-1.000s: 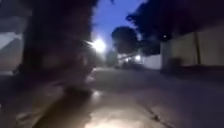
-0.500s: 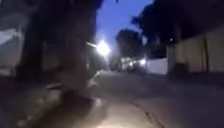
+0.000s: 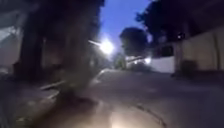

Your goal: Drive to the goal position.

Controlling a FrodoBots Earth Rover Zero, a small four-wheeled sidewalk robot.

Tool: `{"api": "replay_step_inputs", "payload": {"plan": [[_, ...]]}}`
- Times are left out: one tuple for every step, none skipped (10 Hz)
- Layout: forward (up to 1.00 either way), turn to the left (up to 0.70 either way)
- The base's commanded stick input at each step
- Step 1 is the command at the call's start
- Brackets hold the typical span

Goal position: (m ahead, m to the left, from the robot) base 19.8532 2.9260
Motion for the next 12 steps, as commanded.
{"api": "replay_step_inputs", "payload": {"plan": [[0.7,0.0],[0.7,0.0],[0.7,-0.03],[0.7,-0.06],[0.7,-0.09],[0.7,-0.17],[0.7,-0.3],[0.7,-0.35],[0.7,-0.35],[0.7,-0.35],[0.7,-0.19],[0.7,0.0]]}}
